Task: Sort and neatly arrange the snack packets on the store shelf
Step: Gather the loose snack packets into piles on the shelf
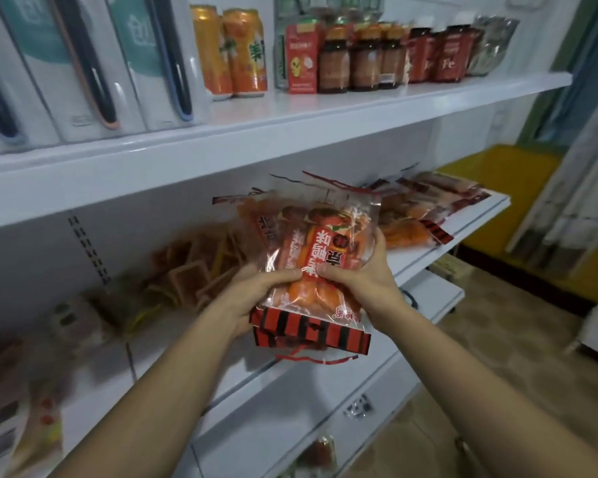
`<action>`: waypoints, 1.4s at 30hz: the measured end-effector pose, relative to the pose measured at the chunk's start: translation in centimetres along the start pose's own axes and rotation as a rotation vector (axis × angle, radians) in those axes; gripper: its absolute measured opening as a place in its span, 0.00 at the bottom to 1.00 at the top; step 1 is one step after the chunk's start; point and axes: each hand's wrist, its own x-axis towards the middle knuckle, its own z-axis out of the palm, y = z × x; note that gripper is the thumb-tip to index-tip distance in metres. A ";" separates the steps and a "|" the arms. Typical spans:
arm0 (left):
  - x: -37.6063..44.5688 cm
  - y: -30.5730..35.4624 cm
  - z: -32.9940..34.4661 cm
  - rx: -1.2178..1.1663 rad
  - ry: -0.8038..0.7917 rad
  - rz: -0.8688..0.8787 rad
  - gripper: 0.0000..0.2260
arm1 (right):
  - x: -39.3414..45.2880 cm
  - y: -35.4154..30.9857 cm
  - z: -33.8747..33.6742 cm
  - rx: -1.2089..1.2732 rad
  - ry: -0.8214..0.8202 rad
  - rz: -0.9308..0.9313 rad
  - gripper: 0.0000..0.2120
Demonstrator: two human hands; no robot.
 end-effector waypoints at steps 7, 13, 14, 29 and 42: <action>10.3 2.8 6.2 0.035 -0.262 -0.099 0.15 | 6.7 -0.6 -6.8 0.253 0.035 0.087 0.32; 20.1 4.5 13.0 0.136 -0.364 0.122 0.23 | 14.1 -0.9 -14.0 0.288 0.099 0.085 0.33; 21.9 4.6 14.2 0.182 -0.365 0.178 0.23 | 15.6 -1.0 -15.4 0.275 0.105 0.082 0.31; 45.3 6.3 33.7 0.673 0.156 0.395 0.19 | 41.6 -0.1 -35.5 0.143 0.197 0.155 0.36; 44.8 6.0 23.3 1.024 0.556 0.325 0.13 | 45.2 -1.2 -41.8 -0.547 -0.116 0.221 0.16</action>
